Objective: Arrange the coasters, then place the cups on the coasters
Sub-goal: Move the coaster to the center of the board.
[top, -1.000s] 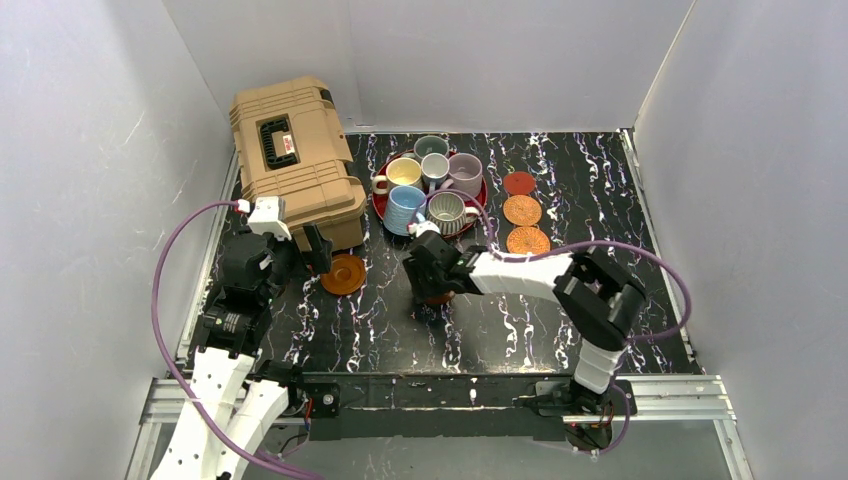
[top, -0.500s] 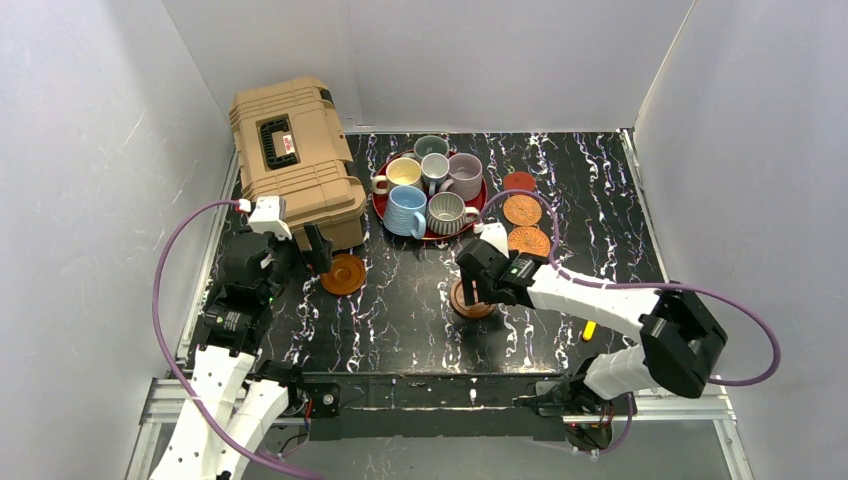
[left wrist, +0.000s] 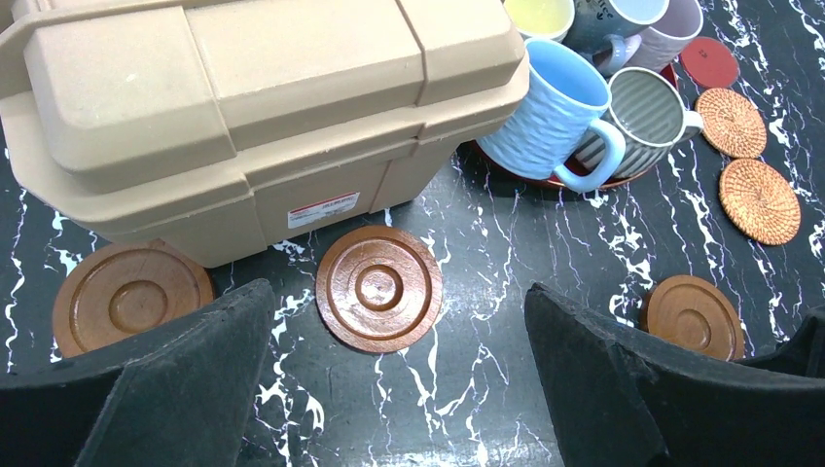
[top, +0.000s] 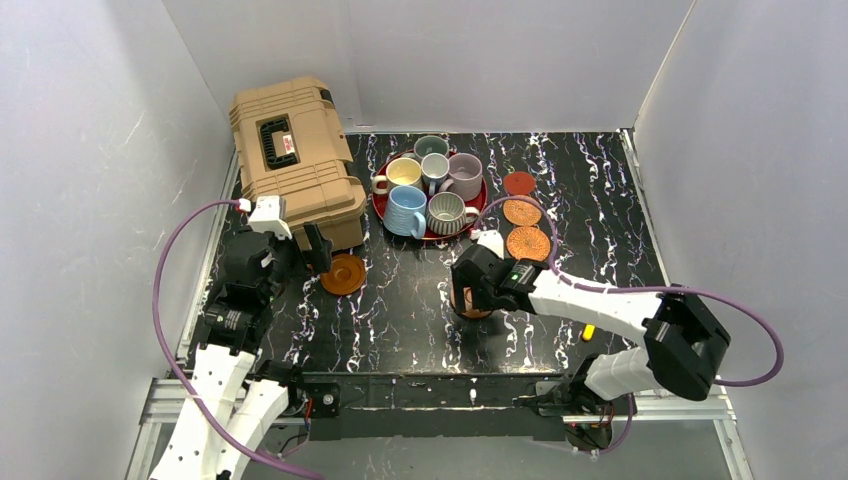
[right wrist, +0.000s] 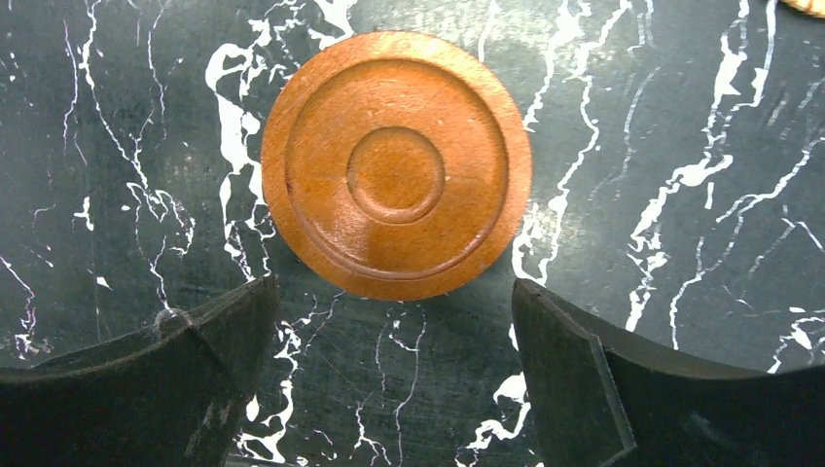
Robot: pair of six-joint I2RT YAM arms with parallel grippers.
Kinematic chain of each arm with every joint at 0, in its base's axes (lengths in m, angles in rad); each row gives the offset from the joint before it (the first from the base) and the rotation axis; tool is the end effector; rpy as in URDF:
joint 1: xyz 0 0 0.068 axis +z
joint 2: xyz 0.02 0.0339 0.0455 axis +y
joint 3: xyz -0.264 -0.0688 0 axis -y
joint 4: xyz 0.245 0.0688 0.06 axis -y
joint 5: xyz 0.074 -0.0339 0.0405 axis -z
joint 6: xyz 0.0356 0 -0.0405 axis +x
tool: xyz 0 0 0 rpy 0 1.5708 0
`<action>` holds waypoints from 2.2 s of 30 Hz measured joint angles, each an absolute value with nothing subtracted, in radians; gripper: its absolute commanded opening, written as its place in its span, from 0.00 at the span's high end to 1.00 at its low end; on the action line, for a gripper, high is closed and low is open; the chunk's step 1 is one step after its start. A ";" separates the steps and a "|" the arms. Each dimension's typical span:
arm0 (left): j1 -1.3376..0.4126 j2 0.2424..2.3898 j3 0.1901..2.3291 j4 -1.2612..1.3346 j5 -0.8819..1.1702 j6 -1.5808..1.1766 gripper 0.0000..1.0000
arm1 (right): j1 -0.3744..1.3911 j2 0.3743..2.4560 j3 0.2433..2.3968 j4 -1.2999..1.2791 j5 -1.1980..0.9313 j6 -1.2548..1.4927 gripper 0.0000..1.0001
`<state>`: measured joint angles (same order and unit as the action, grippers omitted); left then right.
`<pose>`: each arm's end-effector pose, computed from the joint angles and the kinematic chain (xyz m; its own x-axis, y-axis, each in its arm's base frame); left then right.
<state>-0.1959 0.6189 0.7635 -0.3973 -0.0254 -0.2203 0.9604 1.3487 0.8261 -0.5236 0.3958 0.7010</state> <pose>0.1423 -0.0273 0.3339 -0.2766 -0.1678 -0.9462 0.1128 0.9722 -0.2054 0.1589 0.2032 0.2082 -0.7954 -0.0988 -0.5980 -0.1732 0.9825 0.0680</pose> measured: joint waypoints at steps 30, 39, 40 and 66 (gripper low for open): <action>-0.196 0.626 0.764 -0.397 -0.026 -0.220 0.01 | 1.043 1.675 0.976 -0.431 0.466 0.682 0.37; -0.196 0.626 0.764 -0.397 -0.026 -0.221 0.01 | 1.003 1.605 0.896 -0.441 0.489 0.728 0.42; -0.196 0.626 0.764 -0.397 -0.026 -0.221 0.01 | 0.991 1.586 0.876 -0.445 0.490 0.731 0.42; -0.196 0.633 0.764 -0.397 -0.026 -0.221 0.01 | 0.694 1.428 0.734 -0.444 0.441 0.658 0.44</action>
<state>-0.1959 0.6334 0.7635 -0.3973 -0.0257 -0.2211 0.6937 1.4281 0.7338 -0.4438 0.4412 0.6579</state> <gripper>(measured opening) 0.993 0.562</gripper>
